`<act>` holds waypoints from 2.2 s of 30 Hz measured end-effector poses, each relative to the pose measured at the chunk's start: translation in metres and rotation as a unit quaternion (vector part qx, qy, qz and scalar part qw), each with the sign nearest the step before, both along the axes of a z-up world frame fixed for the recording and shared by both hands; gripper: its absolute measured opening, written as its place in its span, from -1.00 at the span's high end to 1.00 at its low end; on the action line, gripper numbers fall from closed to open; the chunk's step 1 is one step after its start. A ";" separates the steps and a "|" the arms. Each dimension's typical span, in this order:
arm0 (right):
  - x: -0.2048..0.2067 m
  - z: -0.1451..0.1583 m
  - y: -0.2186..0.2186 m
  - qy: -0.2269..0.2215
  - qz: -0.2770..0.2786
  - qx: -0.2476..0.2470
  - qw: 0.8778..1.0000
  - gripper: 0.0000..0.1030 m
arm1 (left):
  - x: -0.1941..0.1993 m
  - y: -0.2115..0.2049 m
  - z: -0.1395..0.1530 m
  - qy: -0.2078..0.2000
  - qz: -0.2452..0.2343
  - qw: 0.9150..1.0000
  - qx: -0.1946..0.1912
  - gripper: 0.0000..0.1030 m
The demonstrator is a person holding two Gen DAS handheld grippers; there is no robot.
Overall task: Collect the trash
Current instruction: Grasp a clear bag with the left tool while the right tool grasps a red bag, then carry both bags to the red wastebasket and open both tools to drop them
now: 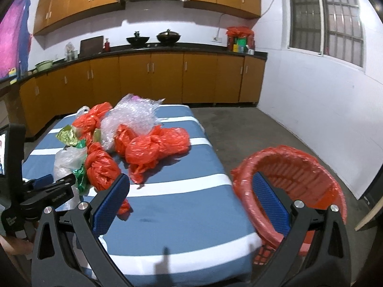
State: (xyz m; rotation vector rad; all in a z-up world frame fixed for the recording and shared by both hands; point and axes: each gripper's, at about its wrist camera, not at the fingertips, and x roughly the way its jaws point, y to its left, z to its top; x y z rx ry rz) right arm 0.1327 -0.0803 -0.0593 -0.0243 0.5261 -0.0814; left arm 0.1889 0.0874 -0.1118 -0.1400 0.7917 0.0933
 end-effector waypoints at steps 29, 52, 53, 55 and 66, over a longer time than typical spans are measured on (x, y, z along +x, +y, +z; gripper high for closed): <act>0.107 -0.057 0.088 0.114 0.166 0.060 0.978 -0.28 | 0.007 0.066 -0.003 -0.006 0.002 1.000 -0.030 0.64; 0.076 -0.032 0.056 0.082 0.164 0.095 0.978 0.26 | -0.004 0.067 0.018 -0.035 -0.006 0.999 -0.032 0.96; 0.075 -0.030 0.053 0.080 0.165 0.096 0.978 0.26 | -0.005 0.067 0.019 -0.036 -0.006 0.999 -0.034 0.96; 0.071 -0.027 0.049 0.074 0.162 0.094 0.979 0.26 | -0.008 0.068 0.023 -0.042 -0.007 0.998 -0.037 0.96; 0.062 -0.017 0.030 0.060 0.144 0.102 0.982 0.28 | -0.017 0.050 0.051 -0.080 -0.033 0.996 -0.038 0.97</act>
